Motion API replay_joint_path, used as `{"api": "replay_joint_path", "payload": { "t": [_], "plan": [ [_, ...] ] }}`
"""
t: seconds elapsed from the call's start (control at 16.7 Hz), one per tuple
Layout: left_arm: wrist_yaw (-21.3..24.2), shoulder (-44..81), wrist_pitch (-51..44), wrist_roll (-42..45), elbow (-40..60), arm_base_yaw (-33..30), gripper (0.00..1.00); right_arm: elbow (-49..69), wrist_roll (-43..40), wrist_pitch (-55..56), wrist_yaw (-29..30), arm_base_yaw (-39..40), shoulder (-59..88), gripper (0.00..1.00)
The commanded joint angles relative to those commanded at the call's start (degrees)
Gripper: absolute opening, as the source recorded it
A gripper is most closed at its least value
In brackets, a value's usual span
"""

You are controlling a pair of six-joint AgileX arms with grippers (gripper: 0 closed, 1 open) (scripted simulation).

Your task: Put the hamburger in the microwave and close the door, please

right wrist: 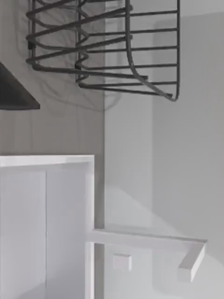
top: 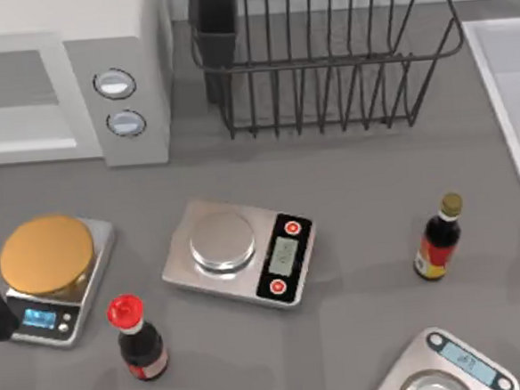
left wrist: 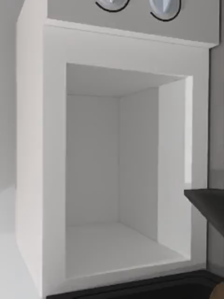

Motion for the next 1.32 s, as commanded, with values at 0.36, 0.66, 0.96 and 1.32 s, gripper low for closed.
{"api": "replay_joint_path", "payload": {
  "t": [0.36,0.66,0.96,1.32],
  "plan": [
    [0.16,5.72,-4.55,5.22,5.38,2.44,1.0,0.0,0.0,0.0,0.0,0.0,0.0,1.0],
    [0.42,24.18,-16.81,21.2,18.63,8.2,1.0,0.0,0.0,0.0,0.0,0.0,0.0,1.0],
    [0.83,52.04,-30.85,42.61,32.75,14.25,1.0,0.0,0.0,0.0,0.0,0.0,0.0,1.0],
    [0.44,81.86,-45.93,66.46,48.24,20.98,1.0,0.0,0.0,0.0,0.0,0.0,0.0,1.0]
  ]
}}
